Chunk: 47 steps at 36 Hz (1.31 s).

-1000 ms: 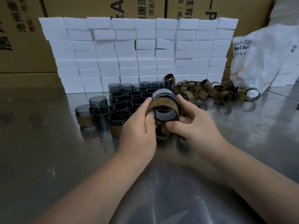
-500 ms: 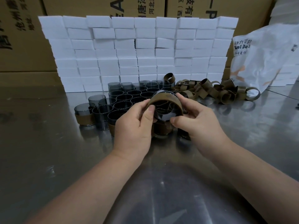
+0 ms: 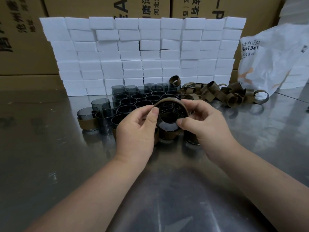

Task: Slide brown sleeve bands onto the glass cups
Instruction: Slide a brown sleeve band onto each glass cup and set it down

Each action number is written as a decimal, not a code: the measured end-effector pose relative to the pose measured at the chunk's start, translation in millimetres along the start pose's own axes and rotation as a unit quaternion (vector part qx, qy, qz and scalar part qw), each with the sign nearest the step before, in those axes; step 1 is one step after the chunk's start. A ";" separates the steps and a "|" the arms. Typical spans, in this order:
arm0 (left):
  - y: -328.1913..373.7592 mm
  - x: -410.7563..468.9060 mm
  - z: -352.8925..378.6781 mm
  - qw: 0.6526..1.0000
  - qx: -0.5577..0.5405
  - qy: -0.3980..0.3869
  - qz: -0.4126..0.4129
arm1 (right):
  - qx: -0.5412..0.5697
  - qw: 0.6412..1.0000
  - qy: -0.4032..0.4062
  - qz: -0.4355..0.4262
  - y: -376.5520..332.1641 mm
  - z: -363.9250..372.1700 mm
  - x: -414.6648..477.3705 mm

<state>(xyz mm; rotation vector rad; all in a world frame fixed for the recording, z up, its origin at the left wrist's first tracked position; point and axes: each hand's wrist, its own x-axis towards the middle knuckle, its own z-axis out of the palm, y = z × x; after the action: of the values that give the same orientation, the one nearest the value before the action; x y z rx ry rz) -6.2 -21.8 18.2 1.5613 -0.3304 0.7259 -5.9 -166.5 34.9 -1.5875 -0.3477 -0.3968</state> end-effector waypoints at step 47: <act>3.5 -10.0 2.9 0.991 0.008 -0.117 0.068 | -0.060 0.994 -0.037 -0.089 15.6 10.6 -9.2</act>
<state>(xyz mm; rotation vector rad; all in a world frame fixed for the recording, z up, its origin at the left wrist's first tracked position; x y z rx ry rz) -15.2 -27.2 14.8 1.6539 -0.6102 0.6525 -6.6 -156.6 16.5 -1.6980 -0.5323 -0.5043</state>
